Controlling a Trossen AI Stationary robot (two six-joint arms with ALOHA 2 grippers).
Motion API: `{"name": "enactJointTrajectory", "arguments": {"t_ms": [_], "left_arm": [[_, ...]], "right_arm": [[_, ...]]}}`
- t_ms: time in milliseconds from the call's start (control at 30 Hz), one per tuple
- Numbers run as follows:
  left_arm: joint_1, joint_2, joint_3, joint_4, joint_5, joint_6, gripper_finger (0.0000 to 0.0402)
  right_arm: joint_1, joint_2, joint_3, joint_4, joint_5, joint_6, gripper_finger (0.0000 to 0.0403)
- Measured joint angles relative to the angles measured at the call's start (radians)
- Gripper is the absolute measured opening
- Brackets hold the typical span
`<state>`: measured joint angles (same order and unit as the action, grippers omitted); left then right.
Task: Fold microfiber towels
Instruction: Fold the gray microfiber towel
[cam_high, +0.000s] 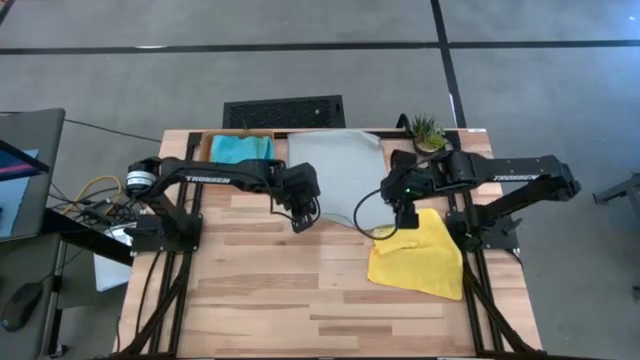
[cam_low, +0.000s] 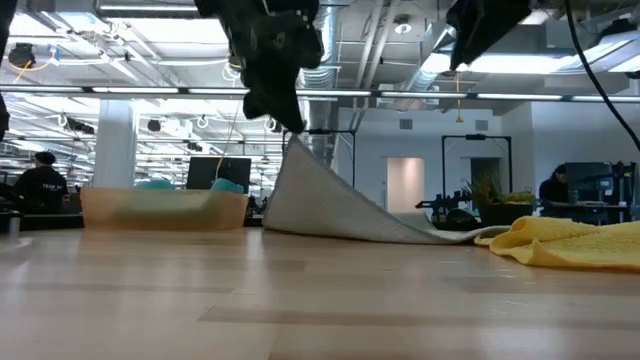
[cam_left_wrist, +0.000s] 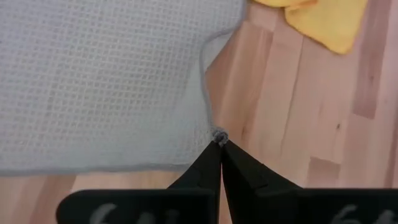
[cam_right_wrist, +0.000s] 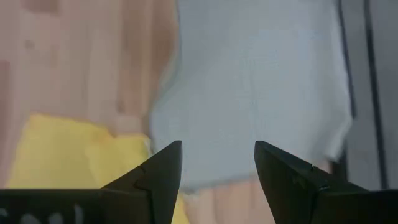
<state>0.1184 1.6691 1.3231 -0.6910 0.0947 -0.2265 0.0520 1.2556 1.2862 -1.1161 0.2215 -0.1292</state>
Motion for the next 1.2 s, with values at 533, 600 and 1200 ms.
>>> {"name": "enactJointTrajectory", "arguments": {"t_ms": [533, 600, 1200], "left_arm": [[-0.11, -0.144, 0.0, -0.004, -0.193, -0.138, 0.0], [-0.111, -0.144, 0.0, -0.005, -0.191, -0.141, 0.0], [-0.114, -0.146, -0.001, -0.01, -0.18, -0.139, 0.0]], "right_arm": [[0.195, 0.311, 0.001, 0.318, 0.077, 0.031, 0.0226], [0.196, 0.345, -0.001, 0.386, 0.109, 0.049, 0.0226], [0.163, 0.467, 0.001, 0.575, 0.247, 0.132, 0.0226]]}}
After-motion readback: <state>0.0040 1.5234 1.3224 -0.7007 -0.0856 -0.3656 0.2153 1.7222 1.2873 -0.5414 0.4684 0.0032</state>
